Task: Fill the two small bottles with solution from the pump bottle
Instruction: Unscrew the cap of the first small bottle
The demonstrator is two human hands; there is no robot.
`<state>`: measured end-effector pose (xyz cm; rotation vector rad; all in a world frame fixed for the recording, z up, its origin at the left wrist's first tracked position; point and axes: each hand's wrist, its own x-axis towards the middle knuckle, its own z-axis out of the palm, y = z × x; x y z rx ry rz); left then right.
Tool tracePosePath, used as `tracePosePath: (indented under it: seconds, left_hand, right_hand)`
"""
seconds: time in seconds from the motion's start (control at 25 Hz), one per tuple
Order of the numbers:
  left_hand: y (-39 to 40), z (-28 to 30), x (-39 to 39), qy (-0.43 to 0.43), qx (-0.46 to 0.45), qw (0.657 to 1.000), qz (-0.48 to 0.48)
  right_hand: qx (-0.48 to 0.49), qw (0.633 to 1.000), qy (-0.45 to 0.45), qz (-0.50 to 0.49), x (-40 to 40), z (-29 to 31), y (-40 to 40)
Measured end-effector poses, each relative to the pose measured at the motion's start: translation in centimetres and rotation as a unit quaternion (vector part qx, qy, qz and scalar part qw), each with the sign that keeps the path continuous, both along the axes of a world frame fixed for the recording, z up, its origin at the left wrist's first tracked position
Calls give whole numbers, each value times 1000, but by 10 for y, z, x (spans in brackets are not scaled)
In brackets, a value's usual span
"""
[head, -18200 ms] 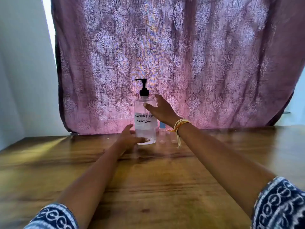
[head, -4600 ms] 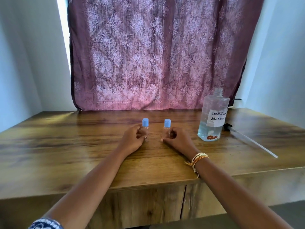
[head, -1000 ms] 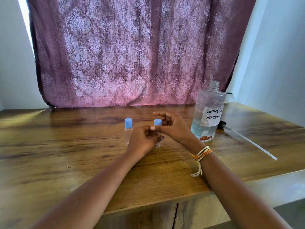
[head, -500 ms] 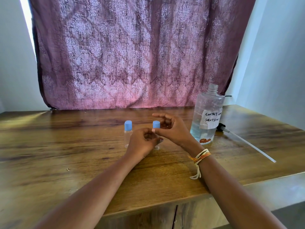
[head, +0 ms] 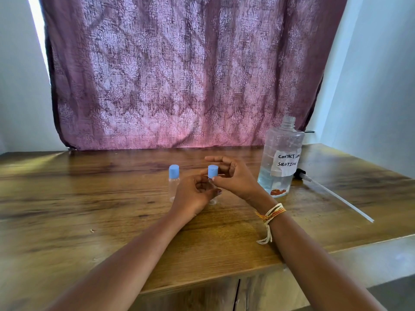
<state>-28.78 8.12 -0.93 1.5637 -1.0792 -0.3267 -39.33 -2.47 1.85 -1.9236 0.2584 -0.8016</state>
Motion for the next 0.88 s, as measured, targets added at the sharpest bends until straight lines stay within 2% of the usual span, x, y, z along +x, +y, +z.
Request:
tracePosePath:
  seconds: [0.08, 0.28, 0.44, 0.68, 0.88]
  left_hand:
    - [1, 1, 0, -17, 1, 1000, -1]
    - [3, 2, -2, -31, 2, 999, 12]
    - [2, 2, -2, -13, 4, 1000, 8]
    - [2, 2, -2, -24, 5, 1000, 11]
    - [1, 1, -1, -20, 6, 1000, 14]
  right_hand:
    - [-9, 1000, 6, 8, 1, 0, 0]
    - [10, 999, -22, -41, 3, 0, 1]
    - [19, 1000, -14, 1, 2, 0, 0]
    - [21, 999, -12, -37, 3, 0, 1]
    - [34, 999, -21, 4, 3, -1, -1]
